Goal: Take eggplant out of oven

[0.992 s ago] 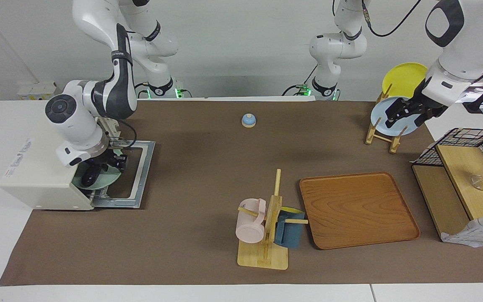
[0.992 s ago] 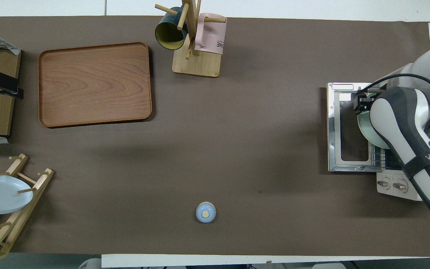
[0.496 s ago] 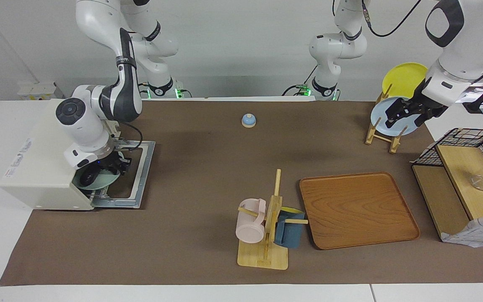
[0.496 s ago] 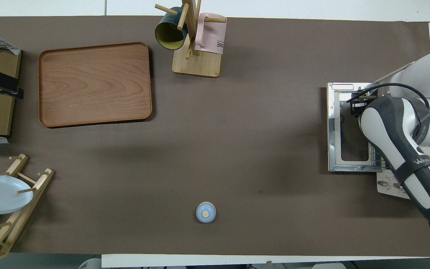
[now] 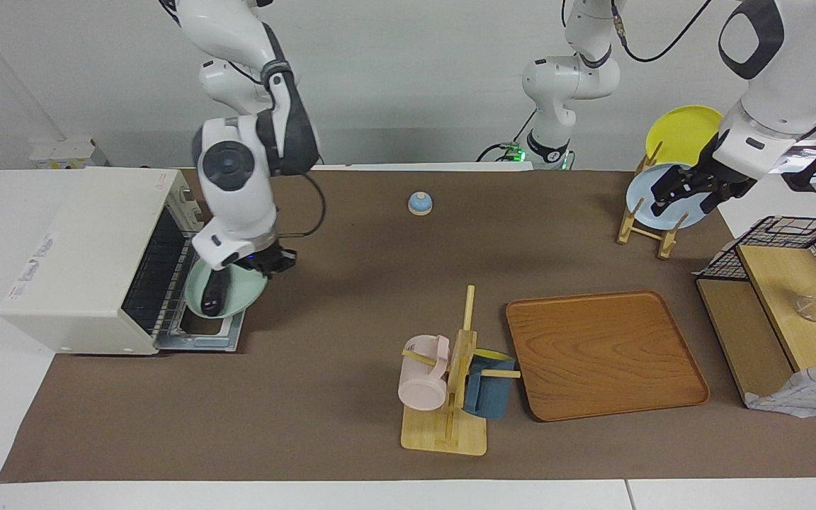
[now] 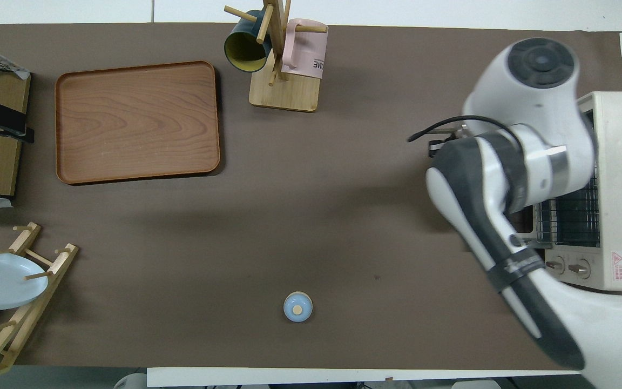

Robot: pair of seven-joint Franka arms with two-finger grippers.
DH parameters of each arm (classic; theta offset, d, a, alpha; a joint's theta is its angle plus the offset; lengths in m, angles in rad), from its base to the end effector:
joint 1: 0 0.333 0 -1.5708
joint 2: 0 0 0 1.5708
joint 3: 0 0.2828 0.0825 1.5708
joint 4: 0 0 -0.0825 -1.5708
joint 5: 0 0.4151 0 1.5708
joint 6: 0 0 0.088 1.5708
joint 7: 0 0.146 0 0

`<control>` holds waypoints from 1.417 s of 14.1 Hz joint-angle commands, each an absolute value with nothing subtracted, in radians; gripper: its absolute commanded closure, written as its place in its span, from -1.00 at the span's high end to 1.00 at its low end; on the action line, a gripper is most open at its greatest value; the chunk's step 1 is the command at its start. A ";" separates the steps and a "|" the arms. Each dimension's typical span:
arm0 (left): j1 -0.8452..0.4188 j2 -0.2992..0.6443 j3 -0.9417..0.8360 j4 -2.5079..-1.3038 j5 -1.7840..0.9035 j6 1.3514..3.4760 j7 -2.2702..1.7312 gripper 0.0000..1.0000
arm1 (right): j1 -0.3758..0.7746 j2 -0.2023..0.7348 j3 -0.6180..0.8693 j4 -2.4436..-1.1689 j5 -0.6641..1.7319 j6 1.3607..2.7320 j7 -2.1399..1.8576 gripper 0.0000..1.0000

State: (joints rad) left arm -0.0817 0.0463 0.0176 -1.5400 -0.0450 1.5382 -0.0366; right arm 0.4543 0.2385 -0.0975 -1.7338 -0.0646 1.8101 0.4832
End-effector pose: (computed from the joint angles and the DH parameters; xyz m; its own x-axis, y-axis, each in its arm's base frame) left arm 0.5911 -0.0448 0.5378 0.9983 -0.0289 -0.0496 -0.0268 -0.9987 0.0424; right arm 0.5874 0.2127 0.3448 0.9882 -0.1121 -0.1045 -0.0960 -0.9843 0.1478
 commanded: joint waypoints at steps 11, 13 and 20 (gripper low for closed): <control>-0.077 0.028 0.014 -1.559 -0.037 1.546 -0.045 1.00 | 0.669 0.704 0.034 -1.239 0.067 1.999 1.174 -0.16; -0.078 0.028 0.014 -1.559 -0.037 1.546 -0.046 1.00 | 0.606 0.616 0.031 -1.268 0.064 1.982 1.131 0.23; -0.490 -0.036 -0.003 -2.097 -0.091 2.216 -0.450 1.00 | 0.252 0.282 0.026 -1.831 -0.001 1.931 0.490 -0.72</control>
State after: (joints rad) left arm -0.3438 -0.0198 -0.0115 -1.9095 -0.0927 2.0120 -0.3276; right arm 0.3204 0.3754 0.0068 -1.6028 0.0402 1.8204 0.5788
